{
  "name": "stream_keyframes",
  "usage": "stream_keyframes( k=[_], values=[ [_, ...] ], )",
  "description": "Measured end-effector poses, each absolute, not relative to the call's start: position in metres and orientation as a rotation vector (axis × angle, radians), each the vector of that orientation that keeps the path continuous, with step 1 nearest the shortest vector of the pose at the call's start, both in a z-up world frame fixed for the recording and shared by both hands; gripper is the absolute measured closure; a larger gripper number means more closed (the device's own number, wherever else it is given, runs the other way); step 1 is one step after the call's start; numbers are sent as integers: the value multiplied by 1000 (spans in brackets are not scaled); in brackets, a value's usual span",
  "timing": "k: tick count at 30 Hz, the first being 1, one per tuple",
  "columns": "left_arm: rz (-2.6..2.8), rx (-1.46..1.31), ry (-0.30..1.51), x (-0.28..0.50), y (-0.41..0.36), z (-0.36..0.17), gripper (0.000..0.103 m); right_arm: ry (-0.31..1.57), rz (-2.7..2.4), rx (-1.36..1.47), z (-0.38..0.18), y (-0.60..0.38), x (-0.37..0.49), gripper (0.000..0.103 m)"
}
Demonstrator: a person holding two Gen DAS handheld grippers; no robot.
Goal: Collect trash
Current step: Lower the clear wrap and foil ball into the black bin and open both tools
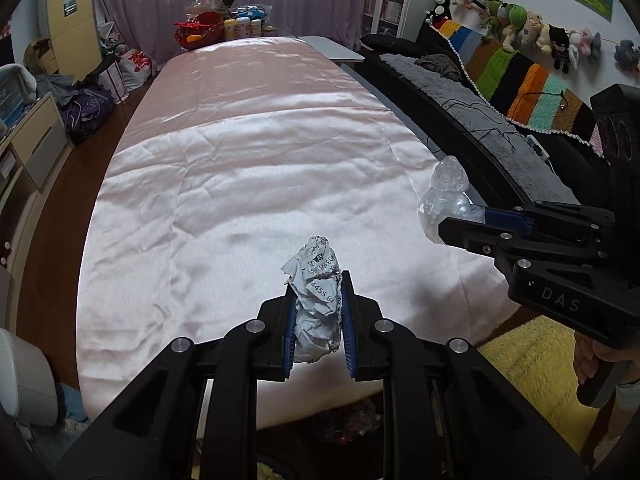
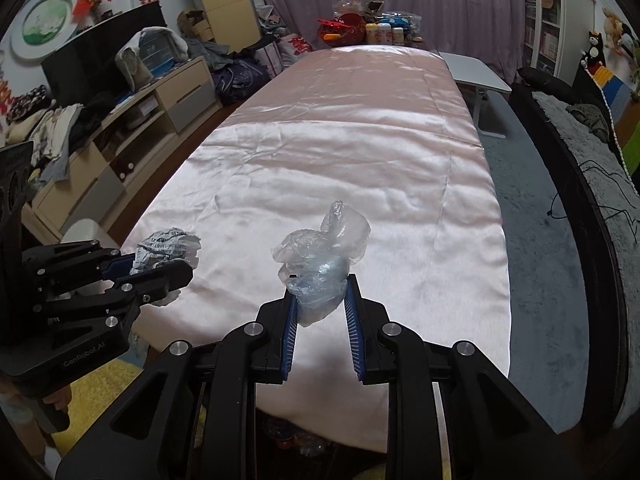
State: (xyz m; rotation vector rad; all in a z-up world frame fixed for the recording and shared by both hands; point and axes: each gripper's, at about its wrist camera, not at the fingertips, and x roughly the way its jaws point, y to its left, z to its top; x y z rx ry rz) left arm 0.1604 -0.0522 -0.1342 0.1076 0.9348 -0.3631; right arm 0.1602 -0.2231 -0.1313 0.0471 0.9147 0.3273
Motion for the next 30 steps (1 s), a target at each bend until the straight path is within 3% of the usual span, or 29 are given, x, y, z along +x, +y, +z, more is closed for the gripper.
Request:
stream_keyframes(
  k=[13,30],
  values=[
    [-365,64,1048,74,-37,-195,85,994,354,83,-170,-213,84,79],
    [-363,-2,1192,38,-35,-281,85,1192,354,132,-258,-204,48,79]
  ],
)
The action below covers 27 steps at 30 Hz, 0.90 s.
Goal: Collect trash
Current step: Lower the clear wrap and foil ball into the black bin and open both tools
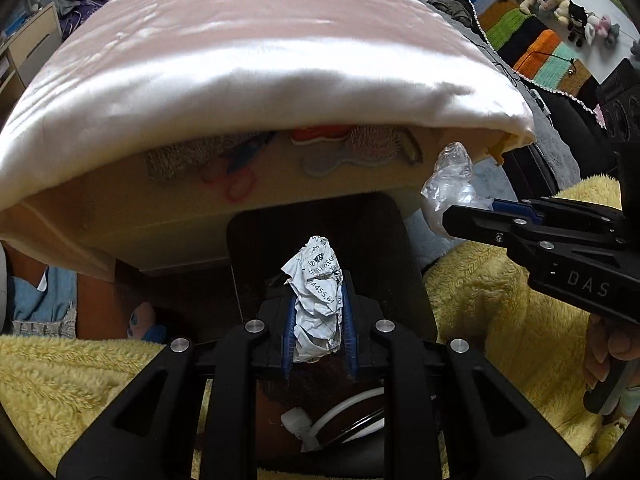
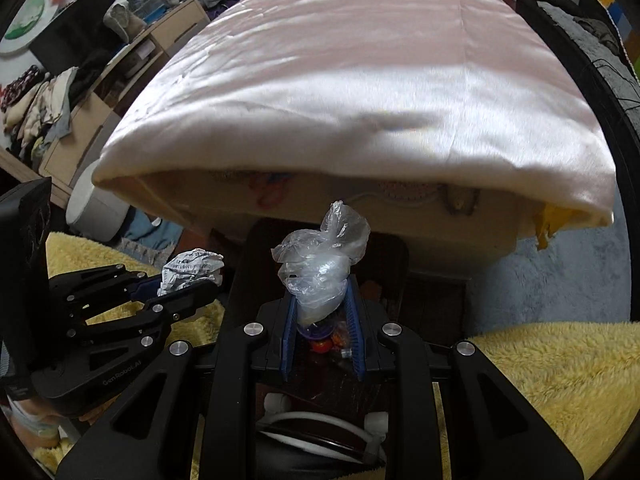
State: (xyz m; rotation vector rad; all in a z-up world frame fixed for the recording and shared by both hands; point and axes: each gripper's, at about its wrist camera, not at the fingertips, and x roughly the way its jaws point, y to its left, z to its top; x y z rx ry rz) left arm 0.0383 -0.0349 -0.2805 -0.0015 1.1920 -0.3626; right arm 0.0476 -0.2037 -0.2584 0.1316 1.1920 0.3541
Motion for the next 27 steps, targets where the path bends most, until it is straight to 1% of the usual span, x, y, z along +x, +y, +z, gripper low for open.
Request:
stream_keyframes(
  k=[6,7,11,14,15,16,17,19,20,21,22,23,24,25,26,27],
  values=[
    [-362,-4,1241,34,-41,-301,85,1270,353,138,-286,-198,46,79],
    [-364,-4,1248,34,-40,-303,85,1277,354,141,-287,-196,49,77],
    [-376,-10,1269,36,-38,-310,83,1288,349,152,-291,-195,51,76],
    [-379,-14,1274,39,-36,-311,76,1289,339,151,-290,-196,52,72],
    [-378,-16,1275,39,-35,-311,74,1289,338,153,-289,-195,53,68],
    [-376,-18,1276,40,-35,-311,72,1288,336,155,-288,-196,54,61],
    [-374,-19,1276,39,-35,-311,68,1285,335,157,-286,-196,54,58],
    [-365,-11,1275,38,-35,-309,61,1279,331,161,-284,-197,56,57],
    [-361,-4,1271,39,-35,-307,55,1276,328,166,-283,-199,56,57],
    [-356,5,1264,39,-34,-305,52,1271,322,171,-281,-201,57,54],
    [-349,15,1258,38,-34,-303,51,1264,315,177,-279,-204,58,45],
    [-341,23,1251,38,-33,-301,47,1253,307,184,-276,-208,58,42],
    [-333,27,1244,39,-31,-298,40,1241,300,188,-272,-212,59,36],
    [-324,31,1233,39,-28,-293,35,1227,293,190,-267,-215,59,29],
    [-316,33,1219,39,-25,-288,26,1210,285,190,-262,-218,58,24],
    [-308,37,1201,39,-23,-280,18,1193,277,187,-256,-221,58,12]
  ],
)
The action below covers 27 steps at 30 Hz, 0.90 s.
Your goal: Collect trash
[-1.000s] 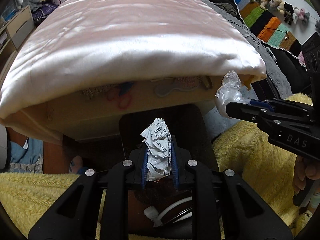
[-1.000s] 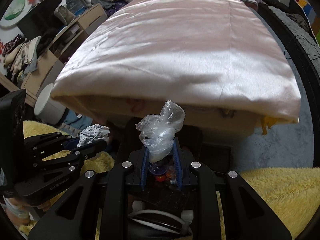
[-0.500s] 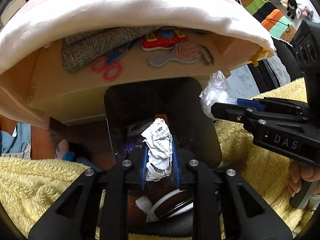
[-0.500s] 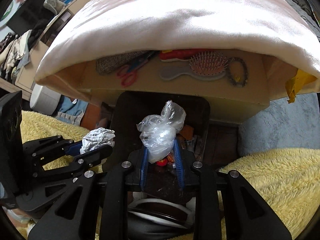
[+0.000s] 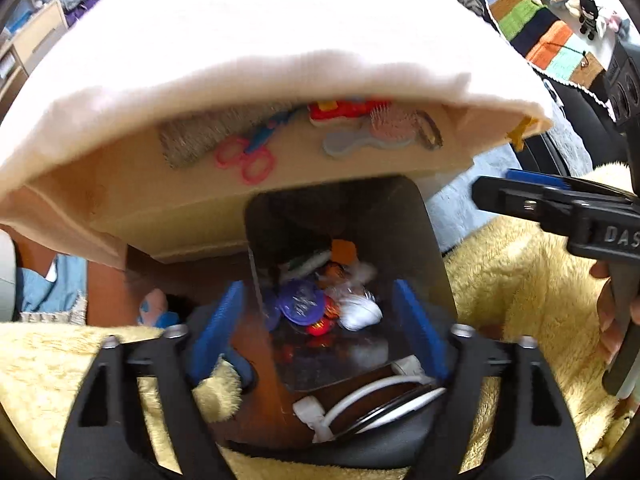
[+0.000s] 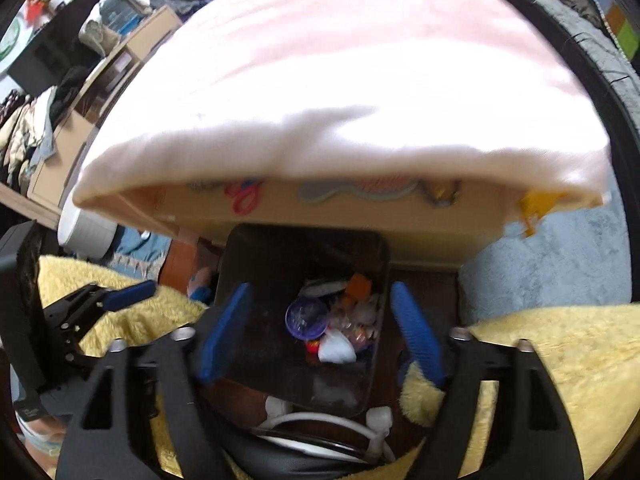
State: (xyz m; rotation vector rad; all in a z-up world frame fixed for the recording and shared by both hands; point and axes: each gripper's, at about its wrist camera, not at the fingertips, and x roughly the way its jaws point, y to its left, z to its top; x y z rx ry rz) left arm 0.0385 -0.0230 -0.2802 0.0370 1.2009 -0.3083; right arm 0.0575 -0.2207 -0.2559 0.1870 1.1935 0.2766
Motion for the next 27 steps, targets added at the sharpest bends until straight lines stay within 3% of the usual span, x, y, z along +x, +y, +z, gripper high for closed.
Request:
stream_keyframes(
  k=[1,2,18,27],
  values=[
    [-304,38,1182,38,-20,-273,14,1175,269,184,-250,-222,57,4],
    [-302,37,1162,38,-18,-264,8,1153,258,179,-242,-225,56,3],
    [-199,12,818,22,7,-123,8,758,91,100,-109,-243,22,3],
    [-113,11,644,13,17,-57,8,590,10,31,-61,-240,2,3]
  ],
)
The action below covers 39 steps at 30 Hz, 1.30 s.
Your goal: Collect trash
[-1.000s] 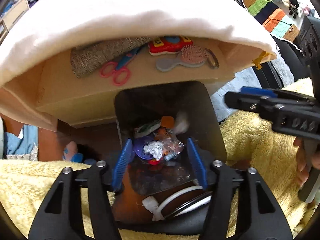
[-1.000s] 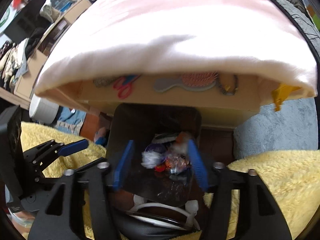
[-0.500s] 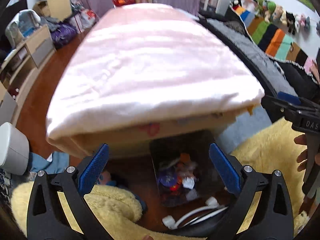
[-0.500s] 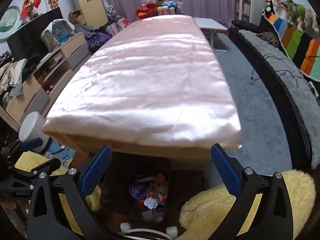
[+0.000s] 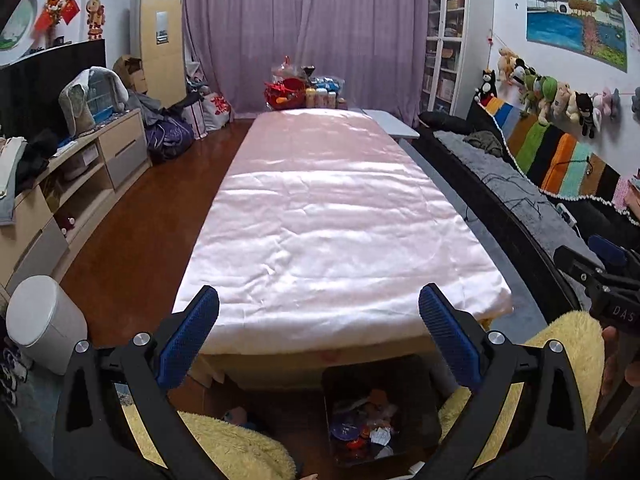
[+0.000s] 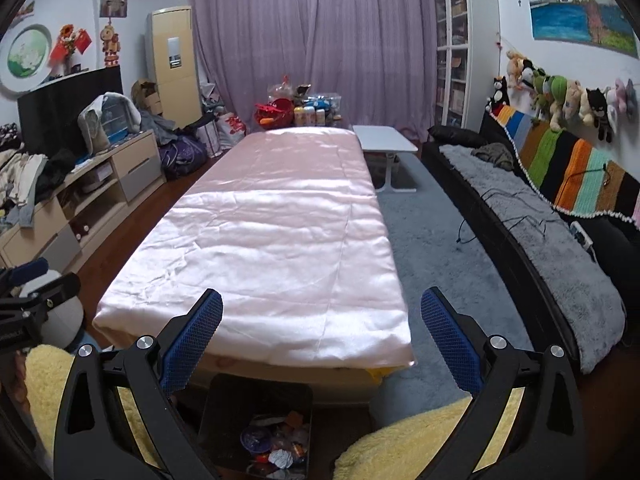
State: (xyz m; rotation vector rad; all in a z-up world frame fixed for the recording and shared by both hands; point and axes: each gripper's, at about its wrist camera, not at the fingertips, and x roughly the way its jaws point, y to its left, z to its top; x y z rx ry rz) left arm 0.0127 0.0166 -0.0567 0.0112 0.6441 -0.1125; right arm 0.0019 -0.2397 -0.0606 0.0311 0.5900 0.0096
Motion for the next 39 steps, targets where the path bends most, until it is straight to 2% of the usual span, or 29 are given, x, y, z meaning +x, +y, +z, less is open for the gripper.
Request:
stream_keyframes(
  k=[11,39],
  values=[
    [-85,26,519,-11,15,-28,8,502,13,38,-38,-239,-14,3],
    [-108,27,503,-16,11,-27,8,491,17,30,-32,-228,-19,3]
  ],
)
